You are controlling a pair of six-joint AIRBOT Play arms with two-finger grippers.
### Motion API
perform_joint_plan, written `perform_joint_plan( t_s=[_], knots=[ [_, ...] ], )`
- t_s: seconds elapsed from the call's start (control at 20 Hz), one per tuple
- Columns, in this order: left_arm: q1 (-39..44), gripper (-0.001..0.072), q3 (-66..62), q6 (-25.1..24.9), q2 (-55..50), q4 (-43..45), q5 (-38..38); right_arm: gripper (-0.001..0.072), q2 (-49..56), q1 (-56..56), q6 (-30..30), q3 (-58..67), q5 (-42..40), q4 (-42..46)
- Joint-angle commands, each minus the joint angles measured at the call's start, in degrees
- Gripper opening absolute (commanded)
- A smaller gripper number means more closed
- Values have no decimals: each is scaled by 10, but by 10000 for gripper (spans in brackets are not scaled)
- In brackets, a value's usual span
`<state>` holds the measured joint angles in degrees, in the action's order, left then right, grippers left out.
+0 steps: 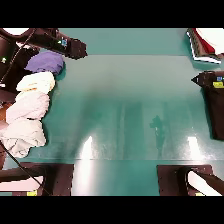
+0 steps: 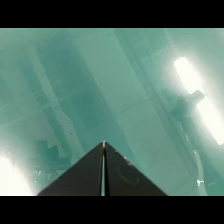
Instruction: Fold the shirts.
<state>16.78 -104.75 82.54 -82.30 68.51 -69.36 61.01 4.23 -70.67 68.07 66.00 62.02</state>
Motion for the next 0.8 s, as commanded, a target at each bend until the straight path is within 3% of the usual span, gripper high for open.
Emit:
perform_joint_plan(
  t_s=[0.0,0.75],
  knots=[
    [0,28,0,0,0,0,0,20,0,0,0,1,1,-1],
    [0,28,0,0,0,0,14,19,0,0,0,1,-28,0]
  ],
)
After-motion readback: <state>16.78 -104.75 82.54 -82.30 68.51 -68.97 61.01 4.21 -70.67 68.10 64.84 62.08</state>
